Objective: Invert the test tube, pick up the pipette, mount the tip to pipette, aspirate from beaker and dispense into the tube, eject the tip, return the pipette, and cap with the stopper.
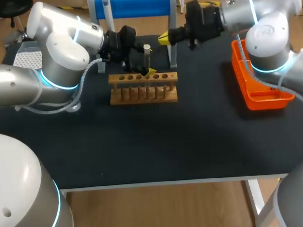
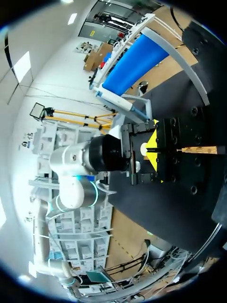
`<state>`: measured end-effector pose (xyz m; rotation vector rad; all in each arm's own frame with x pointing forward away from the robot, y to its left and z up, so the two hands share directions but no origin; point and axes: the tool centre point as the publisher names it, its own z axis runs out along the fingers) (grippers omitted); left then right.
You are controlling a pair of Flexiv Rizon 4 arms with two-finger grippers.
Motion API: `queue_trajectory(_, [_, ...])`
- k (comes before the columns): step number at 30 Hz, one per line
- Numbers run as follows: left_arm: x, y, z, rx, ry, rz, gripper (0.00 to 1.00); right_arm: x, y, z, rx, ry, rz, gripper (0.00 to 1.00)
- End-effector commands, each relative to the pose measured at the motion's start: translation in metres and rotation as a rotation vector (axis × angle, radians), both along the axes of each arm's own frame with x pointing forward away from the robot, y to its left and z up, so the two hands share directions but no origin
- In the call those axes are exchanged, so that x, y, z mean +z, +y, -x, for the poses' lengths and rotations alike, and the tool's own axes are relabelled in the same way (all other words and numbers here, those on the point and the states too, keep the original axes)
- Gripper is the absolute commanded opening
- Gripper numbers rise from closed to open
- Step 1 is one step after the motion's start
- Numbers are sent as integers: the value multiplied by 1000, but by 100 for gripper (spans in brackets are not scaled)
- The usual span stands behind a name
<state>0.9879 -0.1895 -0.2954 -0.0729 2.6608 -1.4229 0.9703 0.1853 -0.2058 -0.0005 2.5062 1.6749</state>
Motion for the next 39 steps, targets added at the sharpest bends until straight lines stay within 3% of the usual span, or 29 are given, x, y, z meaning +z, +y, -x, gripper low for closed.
queue_trajectory(1, [0,0,-1,-3,3,-3,100,-2,-1,-2,36,-3,-179,0])
queue_trajectory(6, [0,0,-1,-3,3,-3,100,1,5,-4,63,6,-220,0])
queue_trajectory(8, [0,0,-1,-3,3,-3,100,2,8,-4,78,42,-275,0])
queue_trajectory(12, [0,0,-1,-3,3,-3,100,6,13,-6,98,70,-298,0])
queue_trajectory(23, [0,0,-1,-3,3,-3,100,7,31,-7,144,133,-285,0])
queue_trajectory(39, [0,0,-1,-3,3,-3,100,-6,48,-7,158,162,-246,0])
